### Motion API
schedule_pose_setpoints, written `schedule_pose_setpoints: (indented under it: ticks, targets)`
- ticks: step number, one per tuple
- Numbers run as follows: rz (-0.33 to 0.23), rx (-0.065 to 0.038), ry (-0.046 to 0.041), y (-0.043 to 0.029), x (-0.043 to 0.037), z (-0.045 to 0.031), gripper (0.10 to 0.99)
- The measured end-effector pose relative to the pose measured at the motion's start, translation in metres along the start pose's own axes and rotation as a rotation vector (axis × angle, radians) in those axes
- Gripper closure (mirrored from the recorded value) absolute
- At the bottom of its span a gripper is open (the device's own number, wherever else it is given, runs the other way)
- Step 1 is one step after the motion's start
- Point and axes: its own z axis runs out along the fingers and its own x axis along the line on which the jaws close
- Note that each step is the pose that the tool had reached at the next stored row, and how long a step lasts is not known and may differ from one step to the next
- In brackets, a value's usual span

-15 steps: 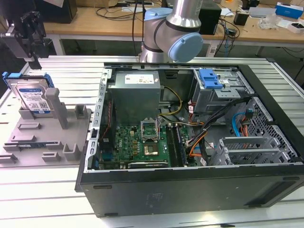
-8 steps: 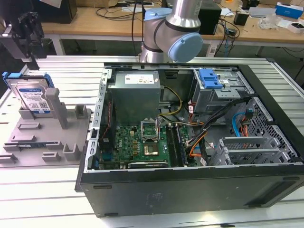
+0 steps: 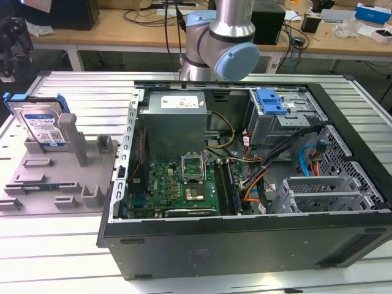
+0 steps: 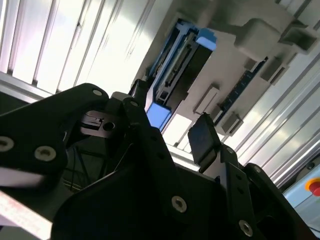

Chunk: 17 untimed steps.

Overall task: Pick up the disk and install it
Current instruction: 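Pick up the disk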

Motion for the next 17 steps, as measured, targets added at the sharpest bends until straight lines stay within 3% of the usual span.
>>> schedule_pose_setpoints:
  ticks: [3,17]
  targets:
    - [0.0,0.0,0.0003,0.0087,0.0001,0.0039,0.486]
    - [0.0,-0.003,0.0016,0.0157,0.0,0.0248,0.486]
